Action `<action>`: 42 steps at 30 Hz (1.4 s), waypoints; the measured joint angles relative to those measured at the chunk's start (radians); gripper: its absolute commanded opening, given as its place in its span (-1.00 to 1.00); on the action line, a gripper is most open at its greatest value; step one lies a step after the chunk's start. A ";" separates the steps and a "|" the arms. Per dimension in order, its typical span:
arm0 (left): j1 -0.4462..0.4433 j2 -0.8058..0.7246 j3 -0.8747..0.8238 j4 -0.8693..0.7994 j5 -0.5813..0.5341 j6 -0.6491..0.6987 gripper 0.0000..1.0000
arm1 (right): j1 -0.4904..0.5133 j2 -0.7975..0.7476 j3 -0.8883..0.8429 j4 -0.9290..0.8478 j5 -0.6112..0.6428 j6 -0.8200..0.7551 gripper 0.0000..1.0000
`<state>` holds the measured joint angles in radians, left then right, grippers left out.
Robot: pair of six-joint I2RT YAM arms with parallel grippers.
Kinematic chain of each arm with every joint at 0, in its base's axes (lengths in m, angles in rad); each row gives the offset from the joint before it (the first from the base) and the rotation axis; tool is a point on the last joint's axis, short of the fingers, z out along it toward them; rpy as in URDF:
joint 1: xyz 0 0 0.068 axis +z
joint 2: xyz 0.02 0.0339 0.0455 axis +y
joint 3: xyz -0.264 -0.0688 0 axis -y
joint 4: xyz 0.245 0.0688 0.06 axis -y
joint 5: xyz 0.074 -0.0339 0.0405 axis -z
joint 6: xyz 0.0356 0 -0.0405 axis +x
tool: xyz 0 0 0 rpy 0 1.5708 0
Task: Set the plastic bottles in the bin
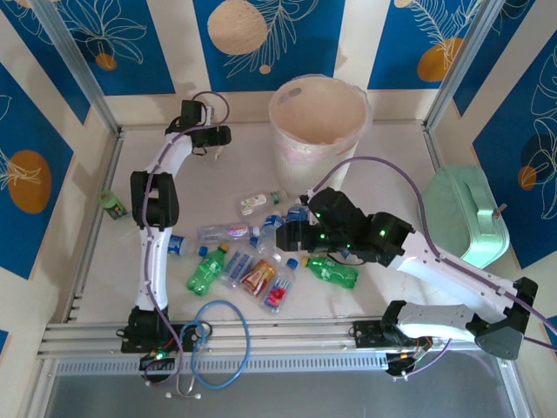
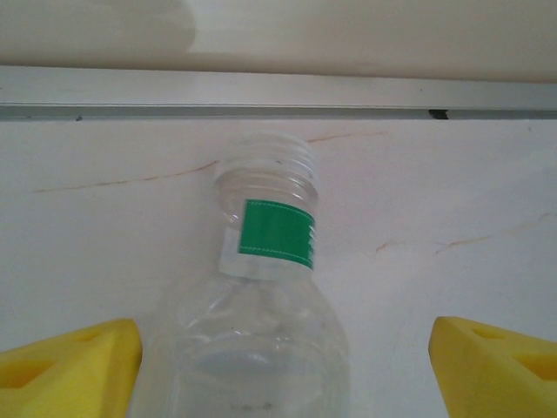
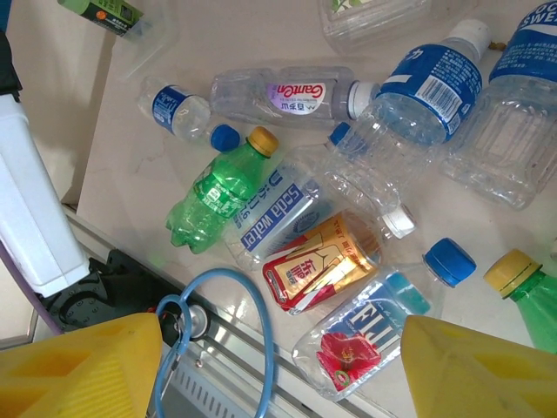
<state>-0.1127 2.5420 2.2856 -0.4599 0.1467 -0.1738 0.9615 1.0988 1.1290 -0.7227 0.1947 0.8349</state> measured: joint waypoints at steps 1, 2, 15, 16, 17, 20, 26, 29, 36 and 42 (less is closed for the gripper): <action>-0.006 -0.002 0.000 -0.006 -0.018 0.006 0.75 | 0.000 -0.003 0.000 0.000 0.000 0.000 0.49; -0.012 -0.003 0.000 -0.013 -0.034 0.013 0.76 | 0.000 -0.005 0.000 0.001 0.003 0.000 0.49; -0.035 -0.003 -0.040 -0.090 -0.176 0.053 0.48 | 0.002 -0.035 0.000 -0.002 0.026 0.000 0.53; -0.035 -0.003 -0.047 -0.092 -0.180 0.053 0.43 | 0.002 -0.035 0.000 -0.002 0.027 0.000 0.53; -0.035 -0.006 -0.056 -0.092 -0.183 0.053 0.37 | 0.002 -0.035 0.000 -0.002 0.027 0.000 0.53; -0.037 -0.022 -0.093 -0.094 -0.188 0.053 0.27 | 0.002 -0.035 0.000 -0.001 0.030 0.000 0.51; -0.043 -0.124 -0.239 -0.064 -0.190 0.049 0.08 | 0.002 -0.035 -0.013 0.005 0.039 0.000 0.50; -0.046 -0.211 -0.333 -0.033 -0.190 0.044 0.02 | 0.000 -0.037 -0.014 0.005 0.046 0.000 0.50; -0.074 -0.583 -0.669 0.074 -0.162 -0.004 0.02 | -0.130 -0.015 0.134 -0.049 0.016 -0.005 0.50; -0.154 -1.001 -0.923 0.139 -0.066 -0.040 0.04 | -0.269 0.089 0.417 -0.043 -0.102 -0.050 0.51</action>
<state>-0.2668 1.5406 1.3624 -0.3206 0.0811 -0.2142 0.6930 1.1881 1.5455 -0.7658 0.0925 0.7849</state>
